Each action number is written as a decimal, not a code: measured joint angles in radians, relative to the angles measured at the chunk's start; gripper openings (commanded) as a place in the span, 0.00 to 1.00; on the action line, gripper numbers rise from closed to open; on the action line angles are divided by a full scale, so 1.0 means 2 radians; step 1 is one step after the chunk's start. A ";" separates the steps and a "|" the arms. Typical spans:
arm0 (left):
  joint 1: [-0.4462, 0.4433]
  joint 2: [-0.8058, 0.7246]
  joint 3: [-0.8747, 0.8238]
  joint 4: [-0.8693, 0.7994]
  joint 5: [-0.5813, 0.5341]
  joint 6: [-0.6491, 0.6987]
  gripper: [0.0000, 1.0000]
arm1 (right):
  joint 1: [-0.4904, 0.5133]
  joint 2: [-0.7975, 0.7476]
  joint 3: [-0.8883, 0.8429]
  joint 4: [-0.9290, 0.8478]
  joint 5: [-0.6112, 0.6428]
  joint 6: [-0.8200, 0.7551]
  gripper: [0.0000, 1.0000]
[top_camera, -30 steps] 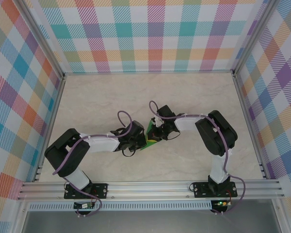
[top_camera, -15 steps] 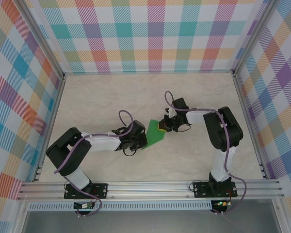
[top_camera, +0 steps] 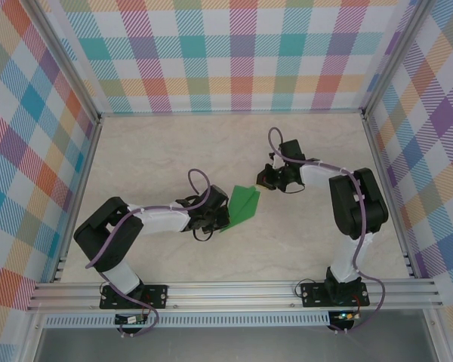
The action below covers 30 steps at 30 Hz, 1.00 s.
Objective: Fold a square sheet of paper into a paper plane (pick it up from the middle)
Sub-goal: Fourth fold the wing at the center of the table.
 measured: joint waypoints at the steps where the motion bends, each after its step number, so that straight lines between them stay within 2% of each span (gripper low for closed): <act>1: 0.000 0.000 0.001 -0.001 0.000 0.002 0.00 | 0.008 -0.002 0.000 0.000 -0.002 0.000 0.04; 8: 0.000 0.002 0.007 -0.012 0.000 0.009 0.00 | 0.076 -0.002 -0.002 -0.002 -0.027 -0.008 0.04; 11: 0.000 0.004 0.009 -0.014 0.000 0.010 0.00 | 0.085 0.009 -0.002 -0.003 -0.034 -0.013 0.03; 17: 0.000 0.005 0.012 -0.018 0.000 0.010 0.00 | 0.060 0.054 -0.002 -0.002 -0.044 -0.019 0.03; 21: 0.000 0.006 0.012 -0.018 0.000 0.009 0.00 | 0.035 0.057 -0.001 0.002 -0.052 -0.019 0.03; 30: 0.000 0.002 -0.008 0.010 0.001 0.009 0.00 | -0.027 0.060 0.017 0.005 -0.013 -0.012 0.04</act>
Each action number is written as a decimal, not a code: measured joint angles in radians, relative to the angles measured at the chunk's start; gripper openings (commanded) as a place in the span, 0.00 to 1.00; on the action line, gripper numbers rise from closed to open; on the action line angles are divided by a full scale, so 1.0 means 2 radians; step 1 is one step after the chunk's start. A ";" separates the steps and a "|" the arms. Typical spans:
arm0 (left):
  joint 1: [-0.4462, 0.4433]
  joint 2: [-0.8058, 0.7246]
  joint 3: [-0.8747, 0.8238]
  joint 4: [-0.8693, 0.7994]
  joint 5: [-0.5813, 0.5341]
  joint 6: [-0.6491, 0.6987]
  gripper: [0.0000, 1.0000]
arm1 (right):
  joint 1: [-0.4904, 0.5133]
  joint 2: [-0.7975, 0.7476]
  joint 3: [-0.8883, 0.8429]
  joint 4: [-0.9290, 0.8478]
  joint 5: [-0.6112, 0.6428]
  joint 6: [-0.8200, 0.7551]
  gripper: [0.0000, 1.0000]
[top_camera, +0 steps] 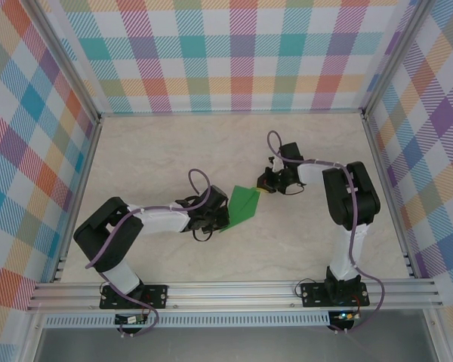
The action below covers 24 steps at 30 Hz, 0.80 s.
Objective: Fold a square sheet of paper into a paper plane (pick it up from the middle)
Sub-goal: Fourth fold the wing at the center of the table.
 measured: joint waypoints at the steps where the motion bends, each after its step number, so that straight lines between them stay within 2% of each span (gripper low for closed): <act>1: 0.000 0.000 -0.001 0.002 0.000 0.000 0.00 | -0.003 0.000 0.002 0.000 0.005 0.001 0.04; 6: 0.000 -0.005 -0.002 0.006 -0.001 0.016 0.00 | -0.010 -0.006 0.008 -0.002 0.033 0.005 0.04; 10: 0.000 -0.006 -0.001 0.006 -0.002 0.038 0.00 | 0.000 -0.049 -0.014 -0.001 0.039 0.009 0.04; 14: 0.002 -0.008 -0.002 0.008 -0.003 0.063 0.00 | 0.050 -0.090 -0.031 0.004 0.031 0.016 0.04; 19: 0.006 -0.018 -0.014 0.018 -0.005 0.088 0.00 | 0.118 -0.086 -0.044 0.013 0.008 0.030 0.04; 24: 0.009 -0.027 -0.023 0.020 -0.005 0.096 0.00 | 0.140 -0.053 -0.045 0.025 -0.009 0.045 0.03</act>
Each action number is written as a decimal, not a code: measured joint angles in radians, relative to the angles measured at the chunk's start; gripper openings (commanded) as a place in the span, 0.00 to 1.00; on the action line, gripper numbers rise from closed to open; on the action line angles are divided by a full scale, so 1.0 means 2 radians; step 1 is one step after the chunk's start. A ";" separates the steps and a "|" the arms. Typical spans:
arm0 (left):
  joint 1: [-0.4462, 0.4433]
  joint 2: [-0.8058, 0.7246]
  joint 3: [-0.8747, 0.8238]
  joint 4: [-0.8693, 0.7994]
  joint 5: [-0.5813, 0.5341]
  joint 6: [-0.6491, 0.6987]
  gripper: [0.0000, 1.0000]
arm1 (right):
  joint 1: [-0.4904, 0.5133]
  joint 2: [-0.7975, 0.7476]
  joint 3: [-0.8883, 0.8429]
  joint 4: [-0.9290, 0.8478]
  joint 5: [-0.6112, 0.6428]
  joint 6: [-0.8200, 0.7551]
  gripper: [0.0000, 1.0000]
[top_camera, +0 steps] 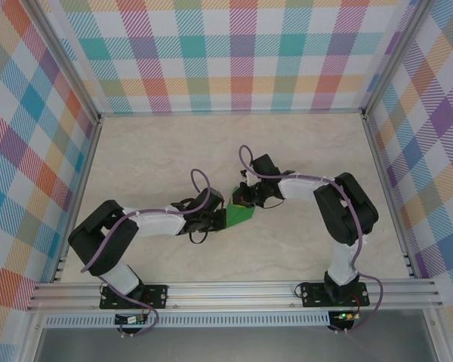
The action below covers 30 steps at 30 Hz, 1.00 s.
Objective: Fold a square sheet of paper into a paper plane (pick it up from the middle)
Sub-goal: Fourth fold the wing at the center of the table.
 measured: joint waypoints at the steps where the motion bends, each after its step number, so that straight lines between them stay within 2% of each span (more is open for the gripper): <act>1: 0.000 -0.001 -0.001 0.000 0.000 0.000 0.00 | 0.000 0.006 -0.001 0.002 -0.001 0.002 0.03; 8: 0.000 -0.015 -0.005 0.000 0.002 -0.012 0.00 | -0.002 0.024 -0.011 0.006 -0.005 0.010 0.02; 15: -0.016 -0.050 -0.019 0.053 -0.022 -0.103 0.00 | -0.002 0.024 -0.012 0.007 -0.002 0.020 0.02; 20: -0.036 -0.045 -0.019 0.066 -0.044 -0.169 0.00 | -0.002 0.024 -0.014 0.010 -0.002 0.026 0.02; 30: -0.041 -0.017 -0.062 0.117 -0.070 -0.265 0.00 | -0.002 0.024 -0.014 0.010 -0.002 0.029 0.02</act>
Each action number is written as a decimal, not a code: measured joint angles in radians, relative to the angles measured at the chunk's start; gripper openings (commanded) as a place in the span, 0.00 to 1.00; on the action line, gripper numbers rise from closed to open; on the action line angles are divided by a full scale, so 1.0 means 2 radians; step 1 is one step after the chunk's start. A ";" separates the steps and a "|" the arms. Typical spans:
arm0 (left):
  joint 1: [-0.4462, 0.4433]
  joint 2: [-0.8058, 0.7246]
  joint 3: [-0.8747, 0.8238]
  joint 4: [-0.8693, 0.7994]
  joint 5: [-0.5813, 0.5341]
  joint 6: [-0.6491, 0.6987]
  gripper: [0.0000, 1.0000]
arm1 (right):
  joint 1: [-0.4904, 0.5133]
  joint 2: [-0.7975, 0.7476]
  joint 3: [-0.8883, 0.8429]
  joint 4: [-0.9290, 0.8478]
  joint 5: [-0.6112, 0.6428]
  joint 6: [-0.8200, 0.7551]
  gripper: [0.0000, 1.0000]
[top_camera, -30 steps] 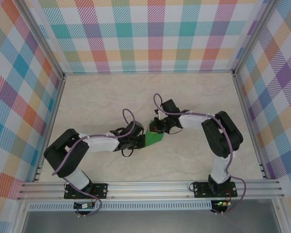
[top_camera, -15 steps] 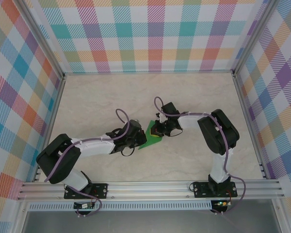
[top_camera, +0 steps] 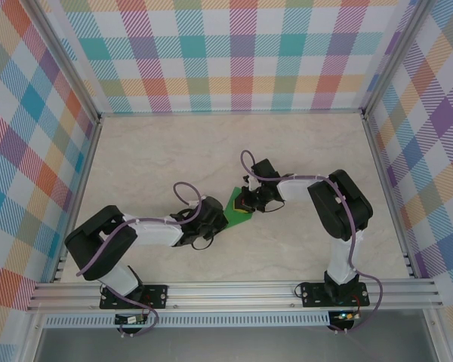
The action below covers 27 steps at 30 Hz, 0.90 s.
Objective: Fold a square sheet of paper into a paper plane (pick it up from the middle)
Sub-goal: Fourth fold the wing at the center of the table.
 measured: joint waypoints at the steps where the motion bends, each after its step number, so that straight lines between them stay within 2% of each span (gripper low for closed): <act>1: -0.002 0.001 -0.001 0.002 -0.003 -0.004 0.00 | 0.000 0.000 0.000 0.000 0.000 0.001 0.02; 21: -0.027 -0.003 -0.051 0.077 -0.060 -0.072 0.00 | 0.000 0.002 0.000 0.002 -0.002 0.007 0.01; 27: -0.027 -0.037 -0.057 0.042 -0.059 -0.061 0.00 | 0.000 0.003 0.000 0.004 -0.002 0.007 0.01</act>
